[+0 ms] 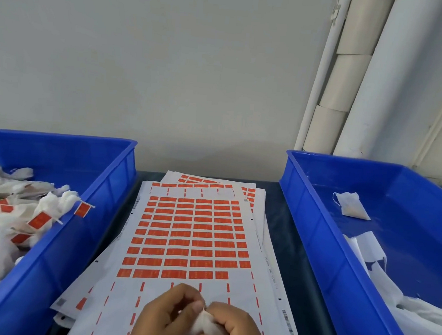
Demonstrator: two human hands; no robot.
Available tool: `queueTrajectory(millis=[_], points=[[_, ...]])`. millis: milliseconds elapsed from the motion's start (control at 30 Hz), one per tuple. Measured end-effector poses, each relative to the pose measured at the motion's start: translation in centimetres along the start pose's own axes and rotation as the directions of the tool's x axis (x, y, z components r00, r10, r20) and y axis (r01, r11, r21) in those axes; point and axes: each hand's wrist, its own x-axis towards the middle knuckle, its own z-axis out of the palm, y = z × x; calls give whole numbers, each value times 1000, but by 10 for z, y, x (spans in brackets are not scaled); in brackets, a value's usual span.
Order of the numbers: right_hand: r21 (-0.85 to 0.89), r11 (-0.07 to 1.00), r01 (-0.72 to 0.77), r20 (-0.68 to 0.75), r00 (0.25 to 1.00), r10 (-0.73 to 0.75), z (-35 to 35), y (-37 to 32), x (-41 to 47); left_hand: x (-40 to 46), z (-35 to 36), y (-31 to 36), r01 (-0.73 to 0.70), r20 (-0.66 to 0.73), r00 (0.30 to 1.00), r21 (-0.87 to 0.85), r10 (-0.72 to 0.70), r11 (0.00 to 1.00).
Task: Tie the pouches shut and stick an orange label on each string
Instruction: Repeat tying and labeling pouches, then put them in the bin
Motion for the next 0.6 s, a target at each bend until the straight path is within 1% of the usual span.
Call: queueTrajectory(millis=[67, 167, 267, 367, 433, 500, 600], points=[[-27, 1000, 11, -75, 997, -13, 5, 0, -2, 1, 0, -3, 112, 43, 993, -98, -108, 989], [25, 997, 68, -111, 992, -65, 7, -2, -1, 2, -3, -4, 181, 81, 982, -197, -168, 963], [45, 991, 125, -54, 991, -123, 0, 4, 1, 0, -1, -1, 243, 111, 969, -273, -220, 931], [157, 975, 160, -24, 987, -158, -6, 9, 4, 0, -2, -4, 317, 142, 948, -366, -285, 875], [201, 965, 168, -9, 985, -170, -7, 9, 2, 1, -3, -7, 352, 163, 936, -397, -312, 848], [200, 963, 179, -9, 983, -181, -6, 7, 0, 1, -3, -8, 369, 177, 929, -411, -324, 834], [222, 964, 147, -42, 989, -141, -8, 4, 1, 0, -1, -8, 373, 189, 927, -371, -324, 851]])
